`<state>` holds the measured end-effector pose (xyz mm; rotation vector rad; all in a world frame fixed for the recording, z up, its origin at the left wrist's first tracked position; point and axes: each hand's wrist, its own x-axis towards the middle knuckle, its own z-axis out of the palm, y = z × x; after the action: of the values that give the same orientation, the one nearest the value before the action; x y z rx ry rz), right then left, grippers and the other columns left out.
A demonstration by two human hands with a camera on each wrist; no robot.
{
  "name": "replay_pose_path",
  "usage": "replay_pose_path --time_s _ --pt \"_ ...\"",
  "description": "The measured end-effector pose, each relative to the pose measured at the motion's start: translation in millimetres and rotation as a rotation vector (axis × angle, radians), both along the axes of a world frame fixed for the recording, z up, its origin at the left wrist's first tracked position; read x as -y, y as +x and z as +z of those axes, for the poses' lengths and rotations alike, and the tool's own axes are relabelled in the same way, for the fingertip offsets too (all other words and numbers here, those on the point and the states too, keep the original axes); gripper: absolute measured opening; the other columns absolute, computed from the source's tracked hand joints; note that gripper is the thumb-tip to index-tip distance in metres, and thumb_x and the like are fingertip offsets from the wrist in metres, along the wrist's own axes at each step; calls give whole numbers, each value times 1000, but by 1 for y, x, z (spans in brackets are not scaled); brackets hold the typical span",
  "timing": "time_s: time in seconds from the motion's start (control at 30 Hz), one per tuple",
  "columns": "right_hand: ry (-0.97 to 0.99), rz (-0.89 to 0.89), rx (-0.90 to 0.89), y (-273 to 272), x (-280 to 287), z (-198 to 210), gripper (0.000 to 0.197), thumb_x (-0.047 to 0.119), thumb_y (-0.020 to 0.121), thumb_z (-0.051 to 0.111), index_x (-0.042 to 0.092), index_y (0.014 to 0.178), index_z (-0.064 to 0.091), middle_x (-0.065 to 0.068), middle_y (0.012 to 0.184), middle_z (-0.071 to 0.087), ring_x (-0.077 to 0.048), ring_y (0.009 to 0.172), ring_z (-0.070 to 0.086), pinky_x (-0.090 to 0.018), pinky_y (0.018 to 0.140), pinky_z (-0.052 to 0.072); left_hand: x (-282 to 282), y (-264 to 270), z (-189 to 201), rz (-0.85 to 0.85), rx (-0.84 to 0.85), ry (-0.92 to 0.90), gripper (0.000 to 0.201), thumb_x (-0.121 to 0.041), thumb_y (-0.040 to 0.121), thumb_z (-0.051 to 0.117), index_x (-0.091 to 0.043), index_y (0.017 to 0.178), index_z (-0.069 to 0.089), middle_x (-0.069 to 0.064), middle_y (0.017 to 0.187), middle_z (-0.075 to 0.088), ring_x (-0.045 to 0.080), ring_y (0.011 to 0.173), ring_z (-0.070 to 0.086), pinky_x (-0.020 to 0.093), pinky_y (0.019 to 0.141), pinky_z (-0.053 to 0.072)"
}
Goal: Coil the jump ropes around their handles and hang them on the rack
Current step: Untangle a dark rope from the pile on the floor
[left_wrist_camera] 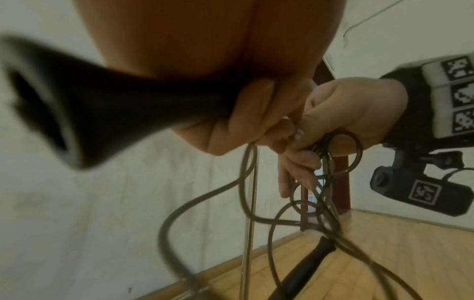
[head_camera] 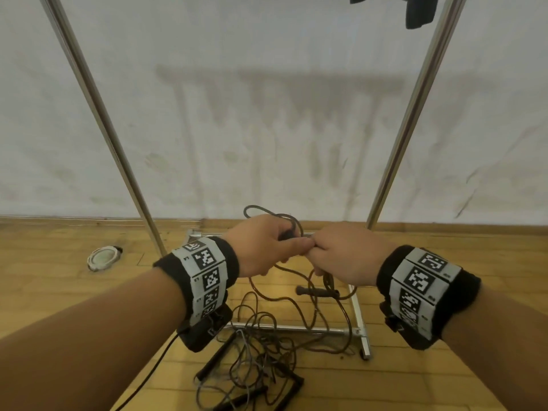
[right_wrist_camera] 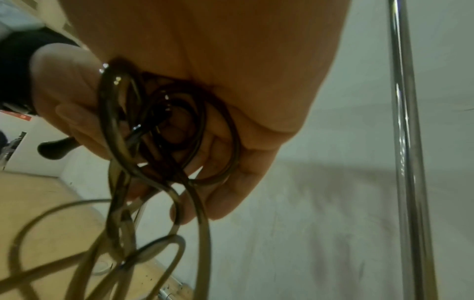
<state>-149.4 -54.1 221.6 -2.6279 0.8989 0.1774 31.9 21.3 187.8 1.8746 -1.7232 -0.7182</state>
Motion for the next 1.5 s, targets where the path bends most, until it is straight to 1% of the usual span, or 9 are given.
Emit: replay_pose_path --time_s 0.13,0.37,0.5,0.77,0.87,0.97,1.07,1.33,1.5 --pt "-17 -13 91 -1 5 -5 37 38 105 39 20 98 70 -1 90 73 -19 81 68 -43 80 58 7 1 6 35 6 -98 39 -58 96 67 -27 72 67 -16 52 53 1 44 45 12 43 35" --pt "-21 -87 270 -3 23 -37 35 41 102 40 19 84 60 -3 73 66 -20 65 63 -41 65 55 12 11 22 320 -450 -294 38 -49 91 70 -28 61 62 -12 50 42 10 42 35 23 41 34" --pt "37 -99 44 -13 36 -70 39 42 105 37 16 89 61 -5 79 65 -17 67 58 -41 72 55 10 27 42 493 -769 -409 33 -45 81 72 -26 56 62 -7 57 45 11 41 31 24 41 27" --pt "107 -89 -559 -14 37 -95 35 30 110 36 10 113 65 2 82 55 -11 74 53 -22 62 43 7 44 40 654 -846 -502 32 -34 98 69 -20 71 59 -2 63 45 12 44 30 24 40 26" --pt "93 -120 -527 -18 39 -98 38 31 108 40 9 124 67 -4 103 65 -18 94 62 -29 80 51 5 55 36 665 -711 -448 32 -39 100 66 -16 77 68 -4 66 61 13 43 37 26 42 32" --pt "141 -156 -384 -14 39 -87 40 41 106 40 17 106 72 -1 97 70 -15 82 63 -29 75 54 3 62 26 681 -340 -272 29 -49 103 57 -24 104 74 0 95 80 10 43 51 29 48 46" --pt "133 -120 -226 -4 33 -67 44 39 106 38 17 94 74 -1 92 72 -17 82 66 -27 70 51 3 61 19 629 -249 -209 35 -48 104 57 -29 132 68 -4 102 77 8 44 57 26 47 50" --pt "-97 -39 -219 15 19 -34 42 29 107 34 11 94 70 0 78 62 -14 69 58 -28 66 49 2 28 16 167 -226 -125 36 -22 103 63 -50 125 66 -28 105 74 0 47 55 18 47 48" --pt "-159 -13 -143 17 13 -16 34 33 105 36 20 96 66 1 83 62 -14 75 60 -30 68 52 2 7 3 -17 24 62 9 -46 100 63 -46 107 69 -21 78 72 0 50 59 19 48 51"
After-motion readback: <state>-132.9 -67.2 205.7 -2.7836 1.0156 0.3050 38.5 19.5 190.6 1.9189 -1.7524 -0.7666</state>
